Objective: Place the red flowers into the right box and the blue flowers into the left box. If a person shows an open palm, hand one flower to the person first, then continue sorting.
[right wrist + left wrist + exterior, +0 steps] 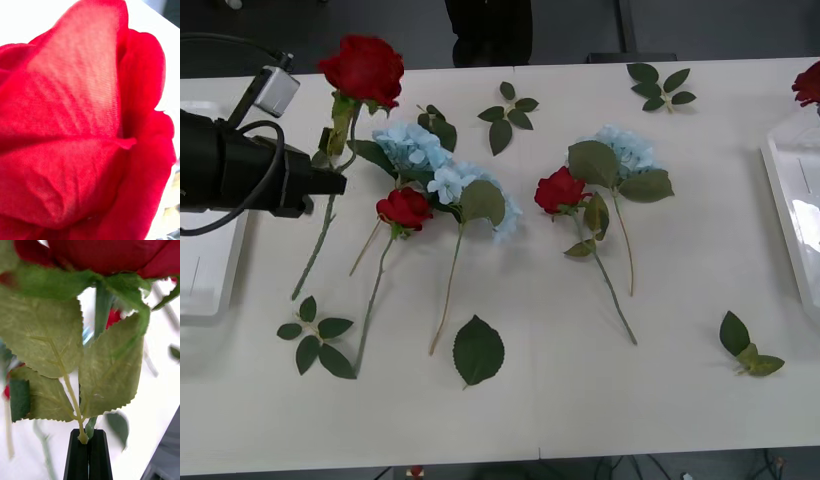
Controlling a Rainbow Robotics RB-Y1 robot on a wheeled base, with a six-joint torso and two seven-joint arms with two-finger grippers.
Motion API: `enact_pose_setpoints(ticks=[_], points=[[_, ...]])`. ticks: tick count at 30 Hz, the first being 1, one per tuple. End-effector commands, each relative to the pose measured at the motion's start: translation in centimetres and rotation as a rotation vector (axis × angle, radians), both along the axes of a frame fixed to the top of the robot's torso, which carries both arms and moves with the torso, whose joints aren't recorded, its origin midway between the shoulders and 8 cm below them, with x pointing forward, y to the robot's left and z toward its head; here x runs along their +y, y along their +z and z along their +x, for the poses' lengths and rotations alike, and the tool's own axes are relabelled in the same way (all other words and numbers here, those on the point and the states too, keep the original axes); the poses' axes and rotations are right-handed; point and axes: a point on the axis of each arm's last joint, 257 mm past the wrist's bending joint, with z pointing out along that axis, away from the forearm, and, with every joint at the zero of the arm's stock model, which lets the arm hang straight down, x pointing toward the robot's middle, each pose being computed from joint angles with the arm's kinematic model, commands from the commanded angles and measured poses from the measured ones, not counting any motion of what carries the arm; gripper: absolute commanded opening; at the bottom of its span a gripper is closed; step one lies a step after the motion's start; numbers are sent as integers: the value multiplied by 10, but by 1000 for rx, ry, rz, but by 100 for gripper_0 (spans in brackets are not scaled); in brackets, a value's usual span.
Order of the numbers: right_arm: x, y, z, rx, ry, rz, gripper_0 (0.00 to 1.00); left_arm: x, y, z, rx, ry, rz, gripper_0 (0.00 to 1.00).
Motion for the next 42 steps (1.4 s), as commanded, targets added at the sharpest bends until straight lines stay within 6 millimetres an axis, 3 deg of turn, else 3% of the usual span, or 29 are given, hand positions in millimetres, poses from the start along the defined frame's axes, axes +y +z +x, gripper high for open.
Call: enact_pose_setpoints(ticks=[1,4,9,14,18,21,26,29,33,36,39,42], points=[[-58,9,-1,-36,-46,-101,0,-75,28,-1,-69,7,-286,0],[-74,-12,-3,-47,-67,-102,0,-118,57,11,-125,56,-531,0],[-78,-43,-12,-52,-139,-50,0,-179,80,24,-234,127,-805,0],[-69,-72,-15,-77,-201,14,0,-225,79,25,-250,126,-875,0],[-56,-88,-8,-117,-213,58,0,-260,100,17,-231,104,-976,0],[-53,-91,-4,-140,-207,77,3,-276,110,17,-236,97,-1011,0],[-55,-86,-3,-150,-208,93,61,-288,116,21,-244,93,-1017,0],[-58,-83,-4,-143,-197,79,81,-291,110,25,-248,96,-998,0],[-54,-80,-4,-102,-136,98,95,-293,109,27,-247,95,-993,0],[-45,-74,-7,-58,-98,130,100,-293,110,28,-248,96,-995,0],[-25,-65,-9,5,-19,170,100,-293,110,28,-248,96,-995,0],[10,-58,-14,76,92,246,100,-293,110,28,-248,96,-995,0]])
